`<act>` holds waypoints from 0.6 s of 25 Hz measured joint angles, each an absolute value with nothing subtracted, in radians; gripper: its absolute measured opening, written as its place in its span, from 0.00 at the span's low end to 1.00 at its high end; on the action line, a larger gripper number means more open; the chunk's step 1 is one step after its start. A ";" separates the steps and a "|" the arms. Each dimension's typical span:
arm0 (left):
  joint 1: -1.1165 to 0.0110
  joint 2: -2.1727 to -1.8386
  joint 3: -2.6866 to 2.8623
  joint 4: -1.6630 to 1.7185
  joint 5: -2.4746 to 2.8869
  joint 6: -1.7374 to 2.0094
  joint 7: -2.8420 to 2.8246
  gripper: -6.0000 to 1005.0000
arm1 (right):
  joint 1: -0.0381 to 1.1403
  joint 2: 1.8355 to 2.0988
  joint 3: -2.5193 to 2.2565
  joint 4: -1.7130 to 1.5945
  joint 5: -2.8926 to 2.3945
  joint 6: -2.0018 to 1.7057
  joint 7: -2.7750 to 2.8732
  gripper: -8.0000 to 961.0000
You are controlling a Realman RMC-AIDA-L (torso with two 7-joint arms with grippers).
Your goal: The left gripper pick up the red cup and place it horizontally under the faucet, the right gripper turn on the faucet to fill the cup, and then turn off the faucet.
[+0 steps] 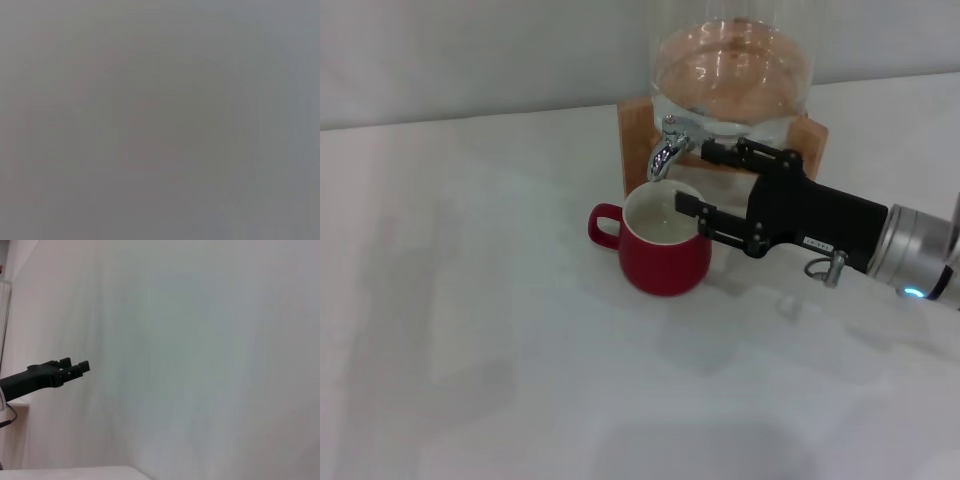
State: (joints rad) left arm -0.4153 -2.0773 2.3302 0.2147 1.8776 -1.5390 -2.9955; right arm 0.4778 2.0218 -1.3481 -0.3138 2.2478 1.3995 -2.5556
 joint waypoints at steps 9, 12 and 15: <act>-0.416 -2.079 2.330 0.215 1.878 -1.541 -2.992 0.73 | 0.433 2.019 -1.348 -0.324 2.257 1.421 -2.556 0.71; -0.413 -2.079 2.330 0.215 1.878 -1.540 -2.992 0.73 | 0.416 2.015 -1.339 -0.324 2.260 1.426 -2.556 0.71; -0.409 -2.080 2.330 0.215 1.878 -1.542 -2.992 0.73 | 0.393 2.013 -1.303 -0.324 2.260 1.430 -2.559 0.71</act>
